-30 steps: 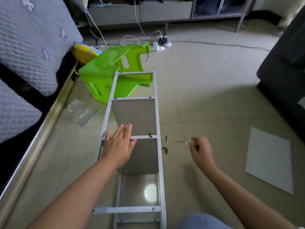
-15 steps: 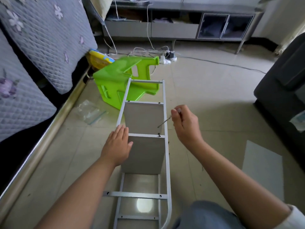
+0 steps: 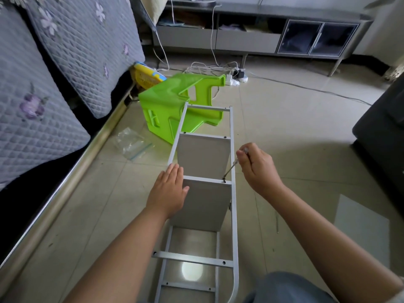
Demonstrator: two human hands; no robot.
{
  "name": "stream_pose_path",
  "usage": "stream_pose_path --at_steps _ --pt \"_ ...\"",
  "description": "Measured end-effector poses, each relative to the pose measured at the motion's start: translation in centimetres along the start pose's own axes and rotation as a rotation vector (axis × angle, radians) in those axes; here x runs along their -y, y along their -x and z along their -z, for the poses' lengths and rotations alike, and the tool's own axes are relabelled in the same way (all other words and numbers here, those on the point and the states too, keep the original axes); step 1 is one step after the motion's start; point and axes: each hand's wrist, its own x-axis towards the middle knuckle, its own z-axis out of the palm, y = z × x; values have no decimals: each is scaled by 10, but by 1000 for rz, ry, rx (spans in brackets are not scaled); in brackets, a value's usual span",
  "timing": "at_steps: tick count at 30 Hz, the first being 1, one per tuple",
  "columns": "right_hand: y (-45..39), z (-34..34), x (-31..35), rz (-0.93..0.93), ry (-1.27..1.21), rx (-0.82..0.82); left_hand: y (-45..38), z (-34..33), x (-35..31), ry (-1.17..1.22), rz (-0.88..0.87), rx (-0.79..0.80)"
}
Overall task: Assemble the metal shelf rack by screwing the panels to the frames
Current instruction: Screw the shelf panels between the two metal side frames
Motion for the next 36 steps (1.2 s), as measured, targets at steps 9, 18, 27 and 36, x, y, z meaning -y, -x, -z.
stream_pose_path --at_steps 9,18,27,36 --pt "1 -6 0 -8 -11 0 2 -3 0 -20 22 -23" --pt "4 -9 -9 22 34 5 -1 0 -4 -60 72 -72" --pt "-1 -7 1 6 4 -34 2 5 -5 -34 75 -6" --pt "2 -7 -1 -9 28 -22 3 7 -6 -24 78 6"
